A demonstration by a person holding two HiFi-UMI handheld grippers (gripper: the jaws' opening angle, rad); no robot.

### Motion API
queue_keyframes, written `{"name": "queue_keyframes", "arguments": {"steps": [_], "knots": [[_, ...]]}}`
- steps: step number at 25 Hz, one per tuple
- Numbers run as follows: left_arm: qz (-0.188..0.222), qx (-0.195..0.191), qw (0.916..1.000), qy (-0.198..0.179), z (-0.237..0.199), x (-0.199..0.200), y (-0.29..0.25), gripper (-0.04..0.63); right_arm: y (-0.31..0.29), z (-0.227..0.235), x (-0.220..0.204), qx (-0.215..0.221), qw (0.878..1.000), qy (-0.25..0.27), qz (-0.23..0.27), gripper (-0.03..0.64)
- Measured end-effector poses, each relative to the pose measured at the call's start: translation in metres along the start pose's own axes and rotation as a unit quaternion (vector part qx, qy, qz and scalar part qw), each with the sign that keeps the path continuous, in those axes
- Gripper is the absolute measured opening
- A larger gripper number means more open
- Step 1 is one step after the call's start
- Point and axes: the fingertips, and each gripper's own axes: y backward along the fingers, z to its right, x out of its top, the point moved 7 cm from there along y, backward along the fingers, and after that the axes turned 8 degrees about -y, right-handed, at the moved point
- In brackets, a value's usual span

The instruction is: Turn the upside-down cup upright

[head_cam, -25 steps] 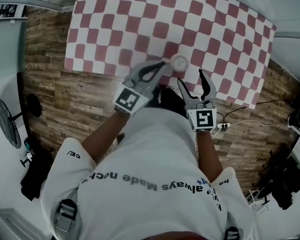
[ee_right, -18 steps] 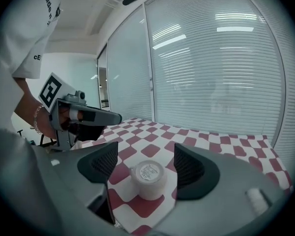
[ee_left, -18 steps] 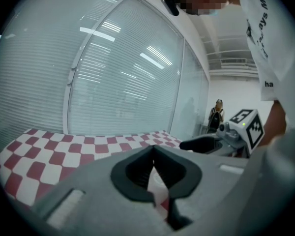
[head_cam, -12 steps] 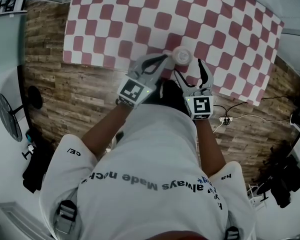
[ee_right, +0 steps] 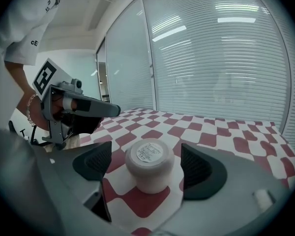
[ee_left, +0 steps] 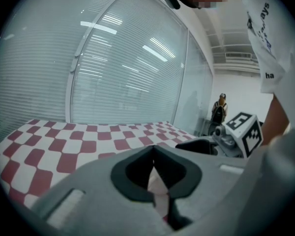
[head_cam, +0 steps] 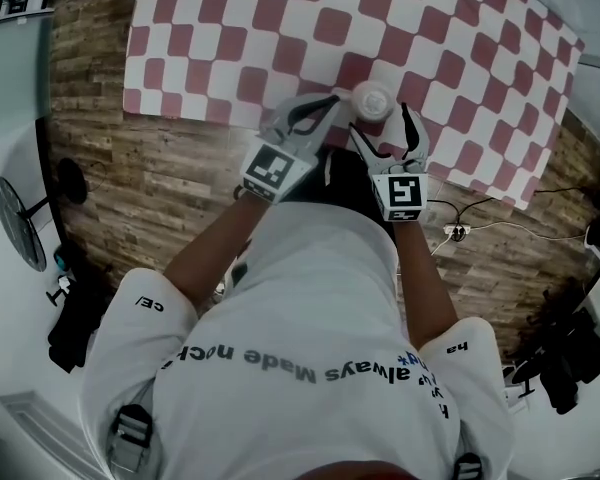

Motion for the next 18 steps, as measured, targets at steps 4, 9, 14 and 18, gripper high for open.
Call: {"name": "queue_keyframes", "arguments": {"steps": [4, 9, 14, 18], "knots": [[-0.006, -0.001, 1.0000, 0.000, 0.000, -0.011, -0.007, 0.005, -0.009, 0.004, -0.006, -0.004, 1.000, 0.004, -0.003, 0.446], [-0.020, 0.000, 0.9998, -0.001, -0.003, -0.023, -0.017, 0.005, -0.021, 0.007, -0.016, -0.004, 0.999, 0.026, -0.017, 0.446], [-0.025, -0.003, 0.9997, 0.005, -0.005, -0.032, -0.023, 0.005, -0.032, 0.010, -0.020, -0.004, 0.999, 0.039, -0.025, 0.446], [-0.028, -0.002, 0.9995, 0.011, -0.007, -0.036, -0.026, 0.005, -0.037, 0.011, -0.022, 0.001, 0.999, 0.036, -0.027, 0.443]]}}
